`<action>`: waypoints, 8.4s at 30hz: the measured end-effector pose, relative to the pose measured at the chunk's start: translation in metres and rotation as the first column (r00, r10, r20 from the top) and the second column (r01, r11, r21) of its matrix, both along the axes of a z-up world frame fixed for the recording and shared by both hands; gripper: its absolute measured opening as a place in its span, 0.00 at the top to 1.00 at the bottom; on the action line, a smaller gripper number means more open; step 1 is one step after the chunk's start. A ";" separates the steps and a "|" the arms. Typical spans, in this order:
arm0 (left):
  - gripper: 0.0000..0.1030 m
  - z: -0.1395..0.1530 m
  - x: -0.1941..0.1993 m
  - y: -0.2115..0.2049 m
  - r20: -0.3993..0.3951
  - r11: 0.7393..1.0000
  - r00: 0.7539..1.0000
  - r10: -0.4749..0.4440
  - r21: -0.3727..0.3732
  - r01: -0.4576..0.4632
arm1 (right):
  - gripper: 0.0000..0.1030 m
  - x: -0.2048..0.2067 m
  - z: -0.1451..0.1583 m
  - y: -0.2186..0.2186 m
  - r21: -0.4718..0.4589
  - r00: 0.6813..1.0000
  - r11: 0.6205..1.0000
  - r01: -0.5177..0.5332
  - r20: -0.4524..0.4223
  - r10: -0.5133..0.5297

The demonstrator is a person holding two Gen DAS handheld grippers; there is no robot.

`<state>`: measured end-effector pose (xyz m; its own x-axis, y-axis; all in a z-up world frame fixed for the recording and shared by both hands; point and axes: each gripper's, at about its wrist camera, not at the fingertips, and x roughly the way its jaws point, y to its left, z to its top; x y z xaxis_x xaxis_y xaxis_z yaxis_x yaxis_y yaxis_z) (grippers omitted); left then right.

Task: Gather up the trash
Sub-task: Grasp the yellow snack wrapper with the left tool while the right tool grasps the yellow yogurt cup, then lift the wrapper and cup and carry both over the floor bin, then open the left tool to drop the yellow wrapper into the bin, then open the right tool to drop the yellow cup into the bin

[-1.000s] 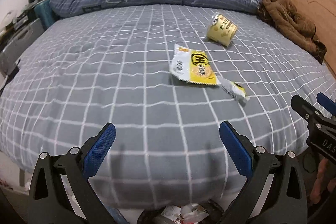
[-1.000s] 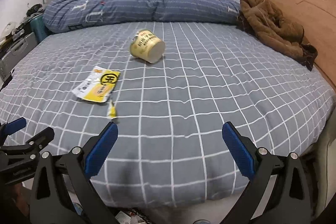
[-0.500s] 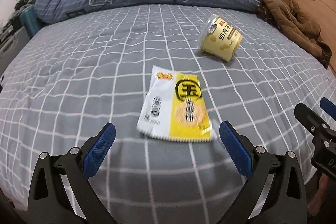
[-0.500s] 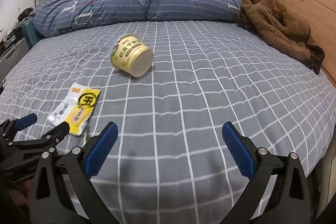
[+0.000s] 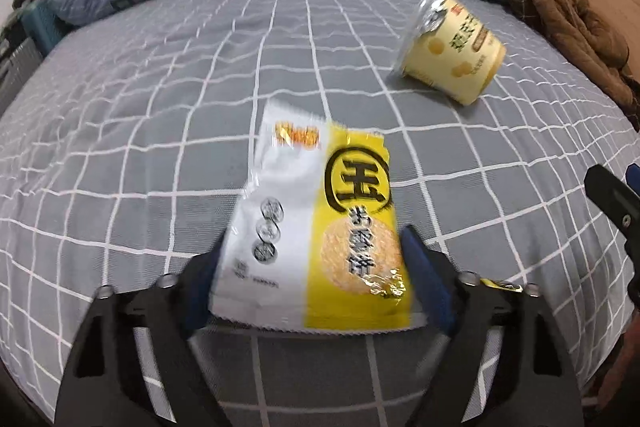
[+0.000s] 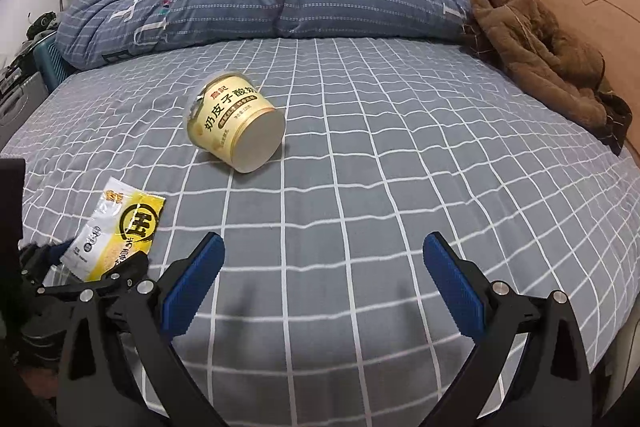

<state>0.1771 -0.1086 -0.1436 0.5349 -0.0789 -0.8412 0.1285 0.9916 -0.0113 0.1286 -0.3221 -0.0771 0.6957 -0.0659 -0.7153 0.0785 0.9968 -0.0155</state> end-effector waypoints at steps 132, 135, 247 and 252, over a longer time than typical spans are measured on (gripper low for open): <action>0.73 0.084 -0.190 0.074 0.143 0.997 0.990 0.003 -0.077 0.008 | 0.32 -0.163 0.053 0.084 0.016 0.992 0.993 -0.120 0.050 0.119; 0.73 0.079 -0.202 0.074 0.132 0.997 0.991 -0.006 -0.073 0.016 | 0.33 -0.175 0.048 0.086 0.017 0.992 0.992 -0.125 0.035 0.125; 0.06 -0.057 -0.293 0.137 -0.204 0.994 0.973 0.110 0.025 -0.107 | 0.07 -0.257 -0.100 0.113 0.056 0.925 0.988 -0.145 -0.346 0.155; 0.06 0.005 -0.299 0.128 -0.090 0.996 0.992 0.083 -0.007 -0.084 | 0.07 -0.258 -0.040 0.096 0.006 0.964 0.993 -0.114 -0.242 0.112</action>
<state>-0.1216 0.0195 -0.1383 0.4623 -0.0465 -0.8855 0.0427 0.9986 -0.0301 -0.1299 -0.2256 -0.1174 0.5058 -0.0032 -0.8626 -0.0420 0.9987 -0.0283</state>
